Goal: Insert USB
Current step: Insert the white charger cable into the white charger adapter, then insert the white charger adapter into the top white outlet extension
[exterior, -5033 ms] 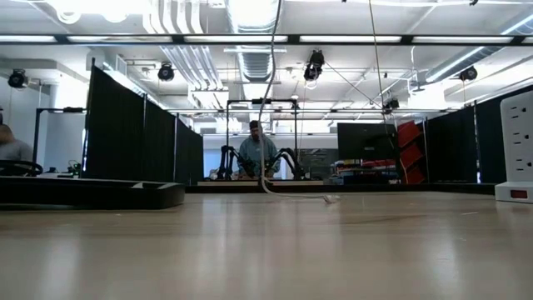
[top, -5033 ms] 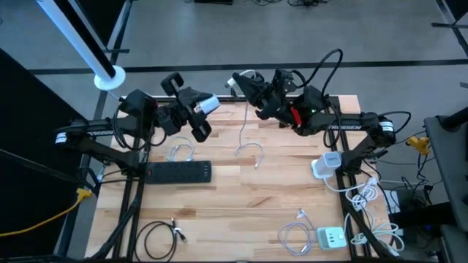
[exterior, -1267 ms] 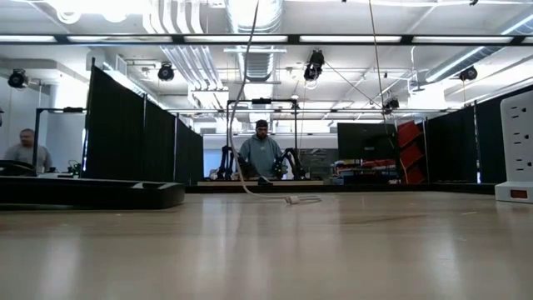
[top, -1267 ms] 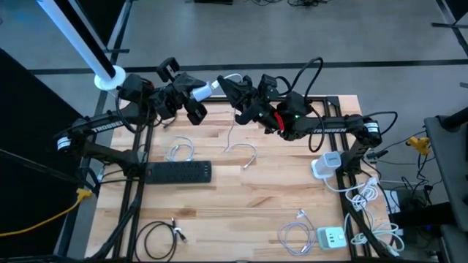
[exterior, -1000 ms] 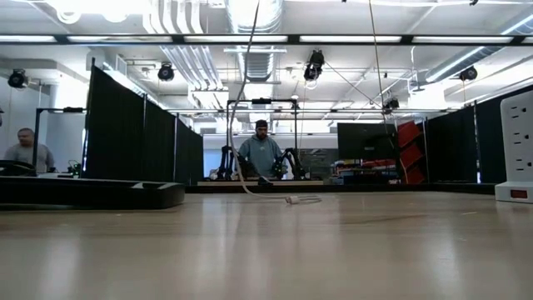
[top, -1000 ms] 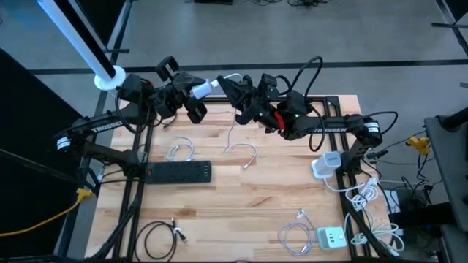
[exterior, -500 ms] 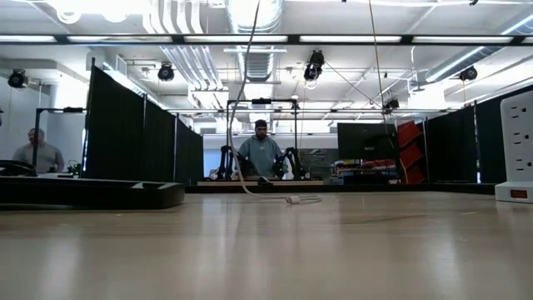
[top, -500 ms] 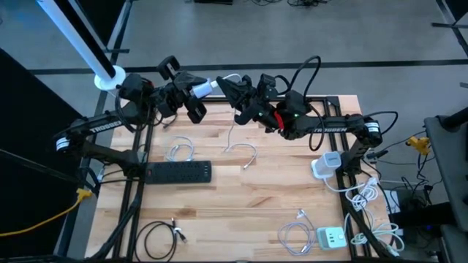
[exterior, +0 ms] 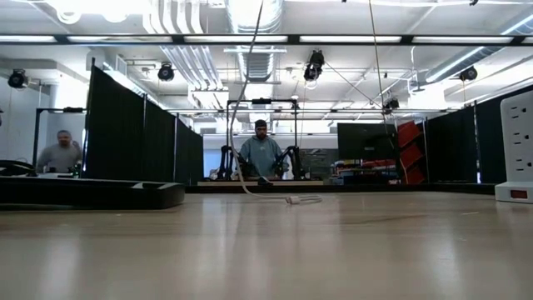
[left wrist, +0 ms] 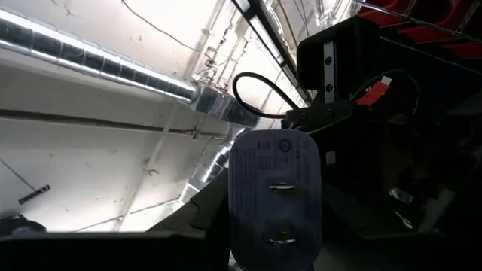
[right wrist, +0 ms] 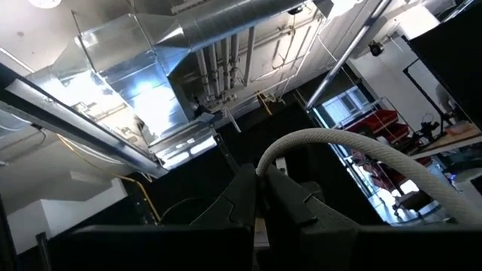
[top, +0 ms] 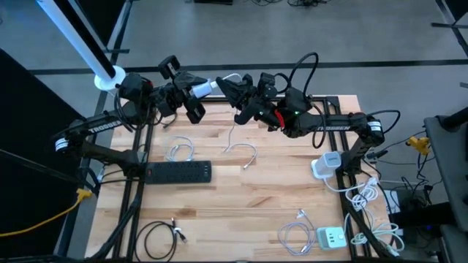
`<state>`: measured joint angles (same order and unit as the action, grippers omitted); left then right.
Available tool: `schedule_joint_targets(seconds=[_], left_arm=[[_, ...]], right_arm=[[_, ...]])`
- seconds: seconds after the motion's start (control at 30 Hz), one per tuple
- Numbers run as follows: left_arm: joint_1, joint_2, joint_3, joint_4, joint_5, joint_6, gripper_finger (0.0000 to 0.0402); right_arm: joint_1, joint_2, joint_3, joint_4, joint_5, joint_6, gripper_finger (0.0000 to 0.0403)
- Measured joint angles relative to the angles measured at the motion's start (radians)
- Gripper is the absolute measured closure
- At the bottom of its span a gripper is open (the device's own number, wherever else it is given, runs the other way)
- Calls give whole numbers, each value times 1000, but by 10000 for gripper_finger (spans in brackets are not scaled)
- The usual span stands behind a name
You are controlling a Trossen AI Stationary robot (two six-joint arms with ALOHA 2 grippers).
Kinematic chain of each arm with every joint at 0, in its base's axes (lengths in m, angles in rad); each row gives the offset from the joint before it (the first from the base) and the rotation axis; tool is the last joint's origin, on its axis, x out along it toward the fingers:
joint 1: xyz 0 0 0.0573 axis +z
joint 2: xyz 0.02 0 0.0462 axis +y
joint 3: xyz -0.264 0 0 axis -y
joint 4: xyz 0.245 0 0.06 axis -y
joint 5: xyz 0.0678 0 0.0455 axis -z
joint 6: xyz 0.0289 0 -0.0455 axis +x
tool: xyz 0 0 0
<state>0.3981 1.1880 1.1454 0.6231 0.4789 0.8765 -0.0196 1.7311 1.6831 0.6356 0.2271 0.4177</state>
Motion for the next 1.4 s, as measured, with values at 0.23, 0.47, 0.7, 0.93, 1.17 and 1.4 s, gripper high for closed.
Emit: schedule_joint_targets(seconds=[0.23, 0.47, 0.7, 0.93, 1.17, 1.4], left_arm=[[-1, -89, -3, -196, -1, -21, 286], [-1, -221, -3, -447, -49, -76, 286], [-1, -334, -2, -589, -133, -523, 286], [-1, -373, -2, -782, -230, -942, 286], [0, -321, -2, -869, -246, -1319, 286], [-6, -272, -2, -903, -187, -1628, 286]], right_arm=[[2, -14, -6, -68, -12, -101, 313], [2, -64, -3, -301, -10, -106, 213], [6, -72, -3, -563, -164, -244, 150], [59, -64, -3, -824, -212, -708, 125], [158, -59, -3, -811, 100, -1170, 134], [220, -59, -3, -571, 306, -1328, 148]])
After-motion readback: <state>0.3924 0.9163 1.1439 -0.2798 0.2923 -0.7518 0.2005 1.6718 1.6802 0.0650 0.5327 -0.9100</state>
